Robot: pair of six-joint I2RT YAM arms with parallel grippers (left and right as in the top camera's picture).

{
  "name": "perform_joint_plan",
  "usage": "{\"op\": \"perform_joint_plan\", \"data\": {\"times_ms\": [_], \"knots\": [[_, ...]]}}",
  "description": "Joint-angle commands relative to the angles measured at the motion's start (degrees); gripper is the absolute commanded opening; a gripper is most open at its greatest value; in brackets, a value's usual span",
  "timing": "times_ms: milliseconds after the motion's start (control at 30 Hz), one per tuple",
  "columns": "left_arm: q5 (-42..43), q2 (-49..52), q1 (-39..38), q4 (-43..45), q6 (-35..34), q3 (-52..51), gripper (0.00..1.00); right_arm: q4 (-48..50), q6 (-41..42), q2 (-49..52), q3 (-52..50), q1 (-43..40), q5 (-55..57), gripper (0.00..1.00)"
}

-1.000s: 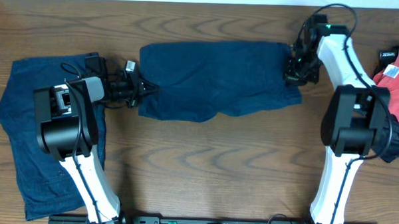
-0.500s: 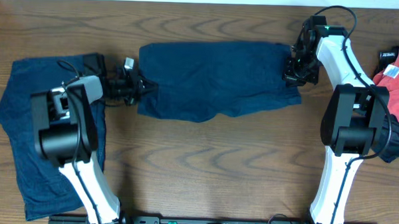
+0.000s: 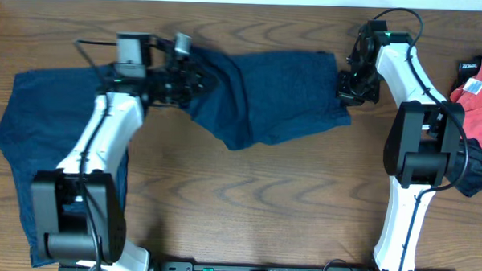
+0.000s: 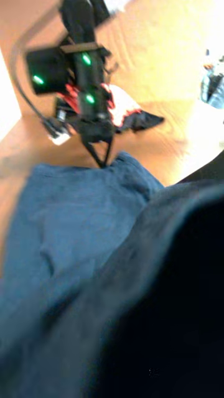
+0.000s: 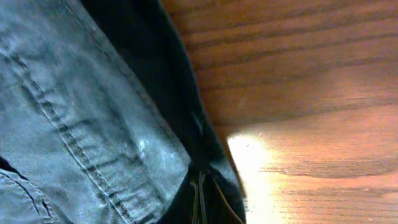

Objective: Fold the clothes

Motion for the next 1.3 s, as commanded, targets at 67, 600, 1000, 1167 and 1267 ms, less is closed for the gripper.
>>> {"op": "perform_joint_plan", "data": {"times_ms": [67, 600, 1000, 1167, 1267], "knots": [[-9.79, 0.85, -7.32, -0.26, -0.52, 0.15, 0.06, -0.50, -0.31, 0.79, 0.35, 0.48, -0.20, 0.01], [-18.75, 4.48, -16.90, 9.25, -6.23, 0.42, 0.06, -1.46, -1.36, 0.79, 0.35, 0.57, -0.50, 0.01], [-18.18, 6.49, -23.10, 18.95, -8.31, 3.13, 0.06, -1.95, -1.77, 0.79, 0.35, 0.57, -0.48, 0.01], [-18.43, 6.51, -25.44, 22.47, -8.26, 3.76, 0.06, -2.08, -1.77, 0.79, 0.35, 0.57, -0.48, 0.01], [-19.12, 6.75, -26.88, 25.38, -8.24, 3.76, 0.06, -2.27, -1.75, 0.79, 0.35, 0.57, -0.50, 0.01]]}}
